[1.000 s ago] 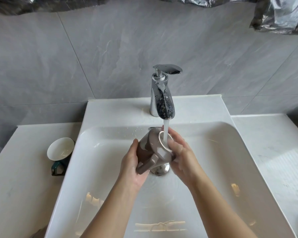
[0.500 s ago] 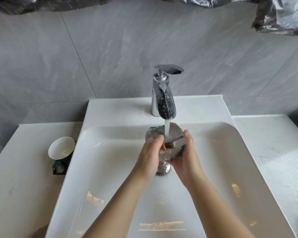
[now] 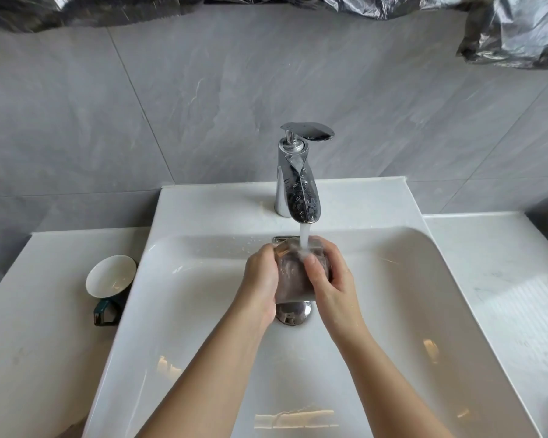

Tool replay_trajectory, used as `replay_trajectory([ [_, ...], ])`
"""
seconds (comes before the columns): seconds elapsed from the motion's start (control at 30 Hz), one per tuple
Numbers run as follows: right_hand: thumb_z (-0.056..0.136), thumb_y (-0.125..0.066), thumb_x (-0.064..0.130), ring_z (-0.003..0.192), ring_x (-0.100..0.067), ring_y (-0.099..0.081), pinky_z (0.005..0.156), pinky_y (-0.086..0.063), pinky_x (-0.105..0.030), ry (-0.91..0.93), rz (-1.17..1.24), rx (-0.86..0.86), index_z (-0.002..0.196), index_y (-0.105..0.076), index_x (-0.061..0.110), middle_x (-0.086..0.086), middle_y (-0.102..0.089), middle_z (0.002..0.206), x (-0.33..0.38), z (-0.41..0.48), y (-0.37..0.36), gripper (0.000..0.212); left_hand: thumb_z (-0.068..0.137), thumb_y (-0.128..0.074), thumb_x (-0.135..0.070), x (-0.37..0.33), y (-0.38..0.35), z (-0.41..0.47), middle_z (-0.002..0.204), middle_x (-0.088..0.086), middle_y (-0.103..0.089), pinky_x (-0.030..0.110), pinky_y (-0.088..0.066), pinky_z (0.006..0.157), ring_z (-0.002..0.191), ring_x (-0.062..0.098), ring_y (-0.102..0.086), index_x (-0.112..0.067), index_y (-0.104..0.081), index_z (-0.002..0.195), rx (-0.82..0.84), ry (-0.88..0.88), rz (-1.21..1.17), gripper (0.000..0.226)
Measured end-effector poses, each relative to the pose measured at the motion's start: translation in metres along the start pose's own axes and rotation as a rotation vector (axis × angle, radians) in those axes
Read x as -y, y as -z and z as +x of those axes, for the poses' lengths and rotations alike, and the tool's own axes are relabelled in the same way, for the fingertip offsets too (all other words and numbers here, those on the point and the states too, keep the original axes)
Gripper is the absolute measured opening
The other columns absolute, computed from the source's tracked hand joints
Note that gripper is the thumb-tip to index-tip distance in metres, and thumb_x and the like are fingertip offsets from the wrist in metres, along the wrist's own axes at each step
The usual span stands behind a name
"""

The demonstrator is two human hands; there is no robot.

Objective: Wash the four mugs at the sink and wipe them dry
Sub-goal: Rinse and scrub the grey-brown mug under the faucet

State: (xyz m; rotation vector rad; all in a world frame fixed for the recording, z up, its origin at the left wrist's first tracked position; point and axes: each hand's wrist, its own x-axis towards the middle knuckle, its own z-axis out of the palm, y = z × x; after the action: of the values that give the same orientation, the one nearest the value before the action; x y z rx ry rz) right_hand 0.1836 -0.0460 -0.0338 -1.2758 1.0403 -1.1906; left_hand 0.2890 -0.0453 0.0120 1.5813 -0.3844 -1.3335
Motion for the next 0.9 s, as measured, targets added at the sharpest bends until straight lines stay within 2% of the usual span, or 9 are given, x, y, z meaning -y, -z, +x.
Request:
replay_trajectory([
  [0.13,0.096,-0.052,0.011,0.098,-0.013,-0.067,0.087,-0.051,-0.029,-0.153,0.212,-0.134,0.097,-0.072,0.023,0.005,-0.073,0.099,0.001,0.004,0.001,0.023,0.103,-0.037,-0.033,0.008,-0.003,-0.001,0.075,-0.004,-0.07,0.038,-0.05,0.084,0.083,0.023,-0.066,-0.019,-0.068,0.068,0.139,-0.142,0.111,0.048],
  [0.2,0.099,-0.051,0.014,0.099,-0.022,-0.067,0.089,-0.052,-0.041,-0.365,0.44,-0.177,0.101,-0.074,0.02,-0.005,-0.074,0.104,0.0,0.008,0.003,0.023,0.102,-0.042,-0.029,0.012,0.007,-0.004,0.058,-0.013,-0.063,0.032,-0.046,0.067,0.065,0.014,-0.06,-0.019,-0.062,0.064,0.176,-0.437,0.341,0.044],
  [0.27,0.098,-0.053,0.028,0.099,-0.029,-0.066,0.089,-0.052,-0.045,-0.549,0.582,-0.189,0.119,-0.066,0.015,-0.014,-0.071,0.111,0.001,0.01,0.004,0.028,0.093,-0.054,-0.023,0.017,0.022,0.003,0.06,-0.012,-0.061,0.025,-0.044,0.063,0.062,0.008,-0.057,-0.022,-0.063,0.073,-0.015,-0.863,0.599,0.022],
  [0.33,0.097,-0.052,0.037,0.098,-0.031,-0.066,0.095,-0.05,-0.053,-0.639,0.658,-0.182,0.122,-0.063,0.014,-0.017,-0.071,0.112,-0.002,0.011,0.004,0.035,0.082,-0.063,-0.02,0.019,0.031,0.011,0.073,-0.01,-0.06,0.015,-0.042,0.066,0.069,0.005,-0.055,-0.02,-0.063,0.086,-0.194,-1.028,0.613,0.003],
  [0.4,0.099,-0.049,0.039,0.093,-0.029,-0.069,0.094,-0.052,-0.052,-0.666,0.724,-0.173,0.117,-0.064,0.015,-0.014,-0.073,0.103,0.001,0.011,0.003,0.034,0.077,-0.066,-0.023,0.021,0.03,0.013,0.087,-0.008,-0.059,0.012,-0.04,0.071,0.079,0.004,-0.056,-0.02,-0.061,0.094,-0.127,-0.903,0.469,0.017],
  [0.53,0.102,-0.043,0.037,0.086,-0.023,-0.073,0.072,-0.055,-0.036,-0.659,0.765,-0.162,0.118,-0.065,0.011,-0.01,-0.075,0.096,0.0,0.009,0.0,0.036,0.081,-0.054,-0.034,0.025,0.022,0.005,0.103,-0.01,-0.071,0.024,-0.047,0.087,0.101,0.005,-0.063,-0.025,-0.064,0.109,0.249,-0.444,0.138,0.031],
  [0.67,0.102,-0.047,0.026,0.076,-0.016,-0.072,0.072,-0.051,-0.031,-0.622,0.618,-0.149,0.102,-0.069,0.012,-0.004,-0.075,0.085,0.001,0.01,-0.002,0.026,0.071,-0.048,-0.018,0.029,0.017,-0.001,0.103,-0.012,-0.07,0.017,-0.046,0.081,0.101,0.006,-0.062,-0.032,-0.062,0.108,0.234,-0.466,0.154,0.042],
  [0.8,0.098,-0.048,-0.001,0.071,-0.008,-0.06,0.065,-0.049,-0.025,-0.313,0.198,-0.146,0.1,-0.062,0.016,0.01,-0.064,0.076,-0.008,0.006,0.001,0.022,0.064,-0.038,-0.021,0.015,0.022,0.006,0.092,-0.017,-0.069,0.009,-0.041,0.069,0.089,0.003,-0.059,-0.037,-0.065,0.088,0.057,-0.525,0.305,0.039],
  [0.9,0.088,-0.05,-0.003,0.064,-0.009,-0.051,0.066,-0.047,-0.022,-0.161,0.055,-0.071,0.079,-0.057,0.008,0.01,-0.055,0.063,-0.002,0.007,0.007,0.016,0.066,-0.038,-0.022,0.005,0.025,0.006,0.089,-0.018,-0.067,0.009,-0.039,0.067,0.085,-0.002,-0.056,-0.04,-0.063,0.083,0.055,-0.585,0.412,0.035],
])
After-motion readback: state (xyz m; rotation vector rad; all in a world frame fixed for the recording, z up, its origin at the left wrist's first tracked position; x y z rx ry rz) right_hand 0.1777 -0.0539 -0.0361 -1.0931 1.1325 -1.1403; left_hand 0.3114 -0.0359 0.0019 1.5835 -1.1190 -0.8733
